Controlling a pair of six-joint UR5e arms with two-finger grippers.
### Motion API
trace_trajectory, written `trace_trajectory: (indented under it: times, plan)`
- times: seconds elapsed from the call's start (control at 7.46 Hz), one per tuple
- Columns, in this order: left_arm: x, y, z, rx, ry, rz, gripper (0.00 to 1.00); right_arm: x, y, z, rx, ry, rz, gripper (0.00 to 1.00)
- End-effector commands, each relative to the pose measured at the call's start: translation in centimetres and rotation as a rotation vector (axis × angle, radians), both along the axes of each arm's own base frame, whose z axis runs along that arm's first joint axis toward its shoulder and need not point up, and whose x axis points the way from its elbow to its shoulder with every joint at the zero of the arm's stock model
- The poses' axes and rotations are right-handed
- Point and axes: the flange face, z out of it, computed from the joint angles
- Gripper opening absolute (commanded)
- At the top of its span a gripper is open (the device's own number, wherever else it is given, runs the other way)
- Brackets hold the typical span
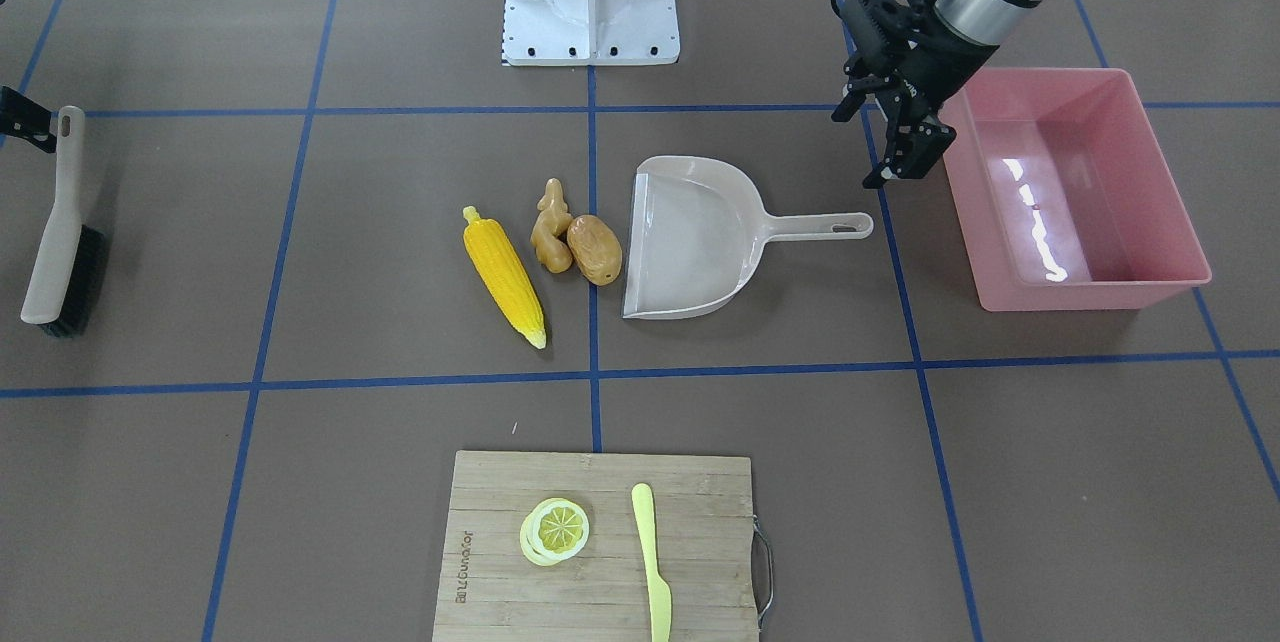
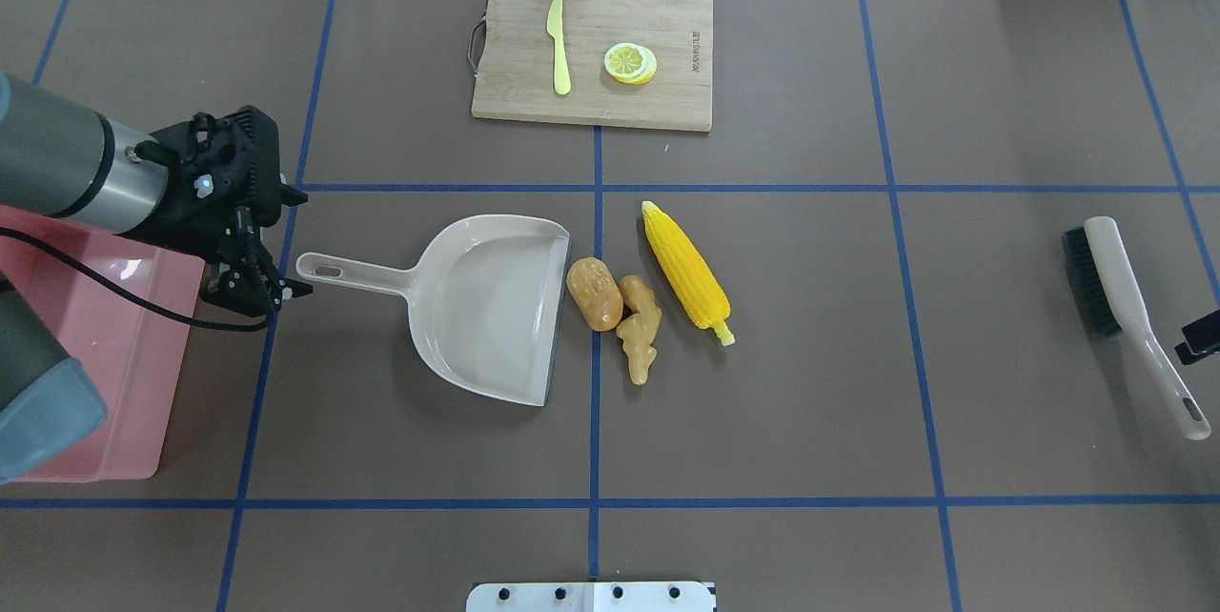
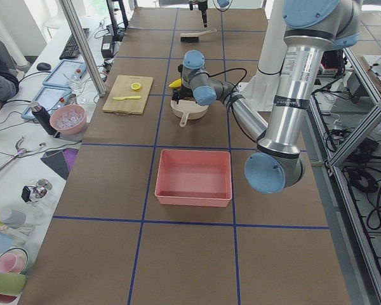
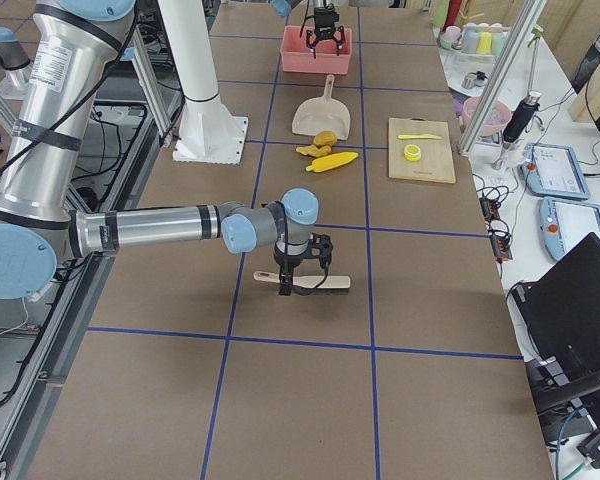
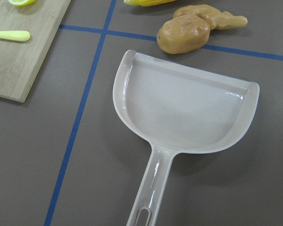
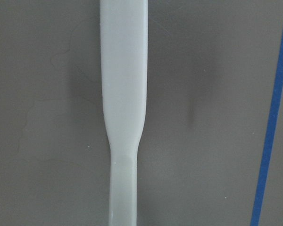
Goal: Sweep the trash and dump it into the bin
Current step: 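Grasp the white dustpan handle with the left gripper while the right reaches for the brush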
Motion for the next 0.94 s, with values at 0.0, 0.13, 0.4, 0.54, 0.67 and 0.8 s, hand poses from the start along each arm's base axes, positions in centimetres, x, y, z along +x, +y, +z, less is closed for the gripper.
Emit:
trace_trajectory:
  times: [0.0, 0.13, 0.4, 0.54, 0.67, 0.8]
  plan:
    - [1.6, 0.3, -0.3, -0.025, -0.039, 0.022, 0.99, -0.7, -0.2, -0.1, -0.011, 0.010, 0.016, 1.00]
    - [1.7, 0.1, -0.3, 0.021, -0.039, 0.055, 0.99, -2.0, -0.6, -0.6, -0.019, 0.010, 0.019, 1.00]
    - [2.0, -0.2, 0.9, 0.055, -0.058, 0.101, 0.99, -3.2, -0.5, 2.2, -0.004, 0.006, 0.007, 1.00]
    - [3.2, -1.1, 2.1, 0.068, -0.046, 0.101, 0.97, -3.7, -0.3, 2.3, -0.014, 0.008, 0.006, 1.00]
    - [4.9, -2.2, 3.2, 0.053, -0.062, 0.104, 0.97, -4.3, -0.1, 2.2, -0.031, 0.009, 0.011, 1.00]
    - [6.4, -2.7, 3.4, 0.046, -0.075, 0.112, 0.97, -5.1, 0.2, 2.1, -0.032, 0.007, -0.006, 1.00]
